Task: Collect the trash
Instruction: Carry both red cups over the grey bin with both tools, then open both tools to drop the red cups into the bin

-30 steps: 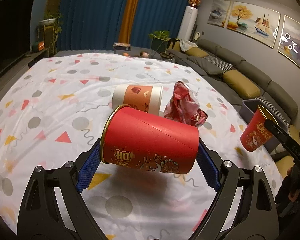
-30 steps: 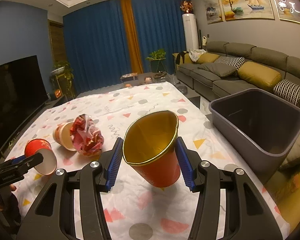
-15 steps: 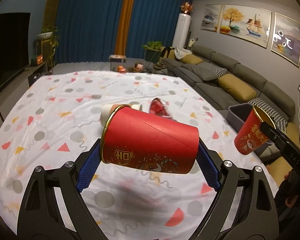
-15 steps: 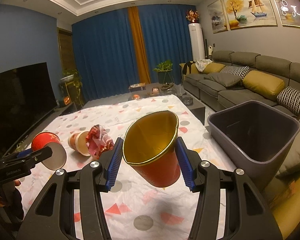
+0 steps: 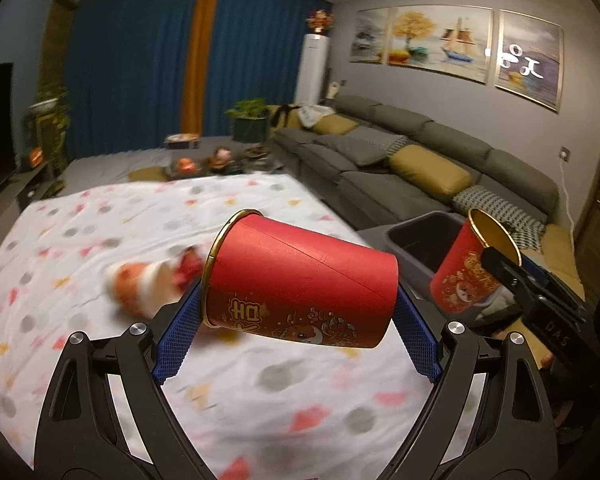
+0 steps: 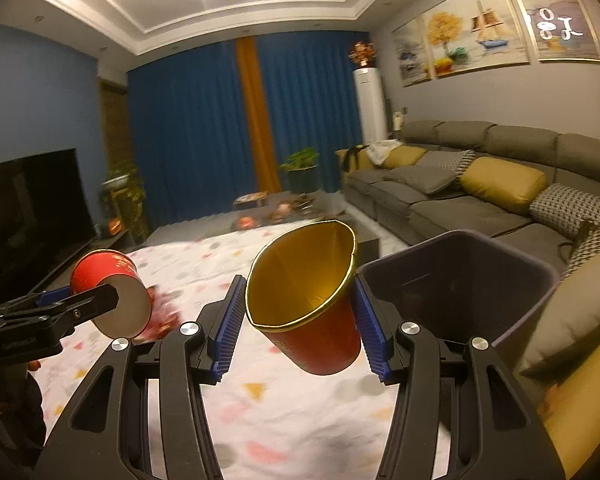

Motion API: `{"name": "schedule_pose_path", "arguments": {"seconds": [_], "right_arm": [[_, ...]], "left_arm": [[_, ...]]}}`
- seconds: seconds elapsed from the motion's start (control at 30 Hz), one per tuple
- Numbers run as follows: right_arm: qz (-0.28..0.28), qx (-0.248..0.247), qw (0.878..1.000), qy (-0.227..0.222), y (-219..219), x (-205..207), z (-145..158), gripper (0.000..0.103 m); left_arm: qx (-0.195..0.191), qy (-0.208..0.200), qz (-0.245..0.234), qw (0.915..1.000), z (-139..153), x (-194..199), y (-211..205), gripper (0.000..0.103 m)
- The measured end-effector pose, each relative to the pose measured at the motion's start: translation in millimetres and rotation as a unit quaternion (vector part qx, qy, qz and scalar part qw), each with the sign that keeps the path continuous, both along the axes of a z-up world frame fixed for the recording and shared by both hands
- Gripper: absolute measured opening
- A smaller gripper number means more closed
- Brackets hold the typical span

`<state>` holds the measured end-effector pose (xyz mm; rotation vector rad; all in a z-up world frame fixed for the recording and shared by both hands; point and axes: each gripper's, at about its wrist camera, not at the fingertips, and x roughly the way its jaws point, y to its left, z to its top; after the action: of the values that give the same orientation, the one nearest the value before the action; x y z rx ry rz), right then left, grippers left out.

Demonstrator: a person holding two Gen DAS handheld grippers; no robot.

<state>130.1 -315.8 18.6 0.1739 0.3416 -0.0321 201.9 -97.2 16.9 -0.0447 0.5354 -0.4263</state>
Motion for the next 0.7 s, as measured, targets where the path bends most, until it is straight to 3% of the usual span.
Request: {"name": "schedule_pose_path", "arguments": {"seconds": [0.4, 0.7], "right_arm": [[-0.087, 0.014, 0.996, 0.018, -105.6, 13.2, -21.1, 0.052], [-0.097, 0.031, 0.994, 0.034, -135.3, 21.4, -42.9, 0.053]], "left_arm": [[-0.019, 0.015, -0.107, 0.9940, -8.6, 45.6, -140.9, 0.087], [-0.026, 0.051, -0.150, 0.9870, -38.9, 76.2, -206.2, 0.087]]}}
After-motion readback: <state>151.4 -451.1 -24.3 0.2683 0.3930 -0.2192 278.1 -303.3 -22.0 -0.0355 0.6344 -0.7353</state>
